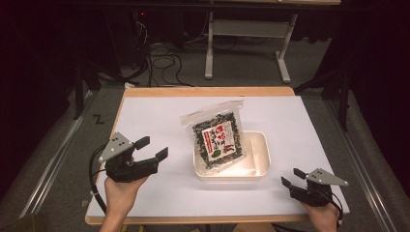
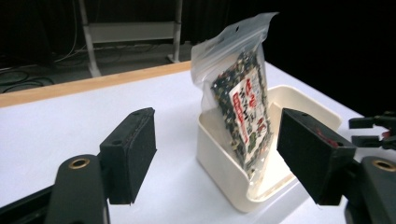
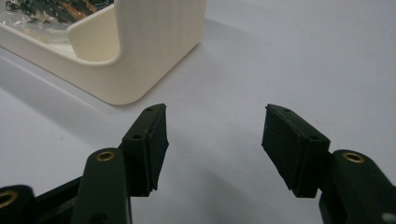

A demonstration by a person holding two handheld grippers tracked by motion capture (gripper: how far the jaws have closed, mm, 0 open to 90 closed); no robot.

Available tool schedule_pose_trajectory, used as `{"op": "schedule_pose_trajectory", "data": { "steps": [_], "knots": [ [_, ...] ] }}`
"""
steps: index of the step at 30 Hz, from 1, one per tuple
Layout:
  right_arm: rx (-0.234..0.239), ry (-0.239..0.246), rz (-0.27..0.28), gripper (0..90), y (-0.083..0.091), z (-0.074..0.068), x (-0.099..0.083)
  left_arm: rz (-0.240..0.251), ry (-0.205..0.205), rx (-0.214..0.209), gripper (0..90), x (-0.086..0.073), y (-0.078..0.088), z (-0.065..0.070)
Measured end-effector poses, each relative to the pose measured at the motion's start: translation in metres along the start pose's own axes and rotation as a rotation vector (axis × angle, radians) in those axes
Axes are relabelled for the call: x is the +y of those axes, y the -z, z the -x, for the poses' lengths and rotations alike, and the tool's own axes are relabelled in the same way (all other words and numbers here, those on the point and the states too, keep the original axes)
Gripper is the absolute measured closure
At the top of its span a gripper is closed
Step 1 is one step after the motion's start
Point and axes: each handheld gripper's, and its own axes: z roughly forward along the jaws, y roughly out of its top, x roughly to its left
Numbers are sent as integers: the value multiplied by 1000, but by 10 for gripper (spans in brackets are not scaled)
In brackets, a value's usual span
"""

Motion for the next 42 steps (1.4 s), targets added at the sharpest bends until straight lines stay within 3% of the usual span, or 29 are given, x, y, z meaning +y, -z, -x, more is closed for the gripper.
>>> {"op": "schedule_pose_trajectory", "data": {
  "steps": [10, 21, 42],
  "knots": [
    [1, -1, -5, 409, 0, 1, 0, -18, 27, 11, 284, -13, 0, -4],
    [1, 0, -3, 409, 0, 1, 0, -53, 4, 26, 291, -25, -7, 1],
    [3, 4, -4, 410, 0, 0, 0, -116, 49, -2, 282, -52, -25, 2]
  ]
}}
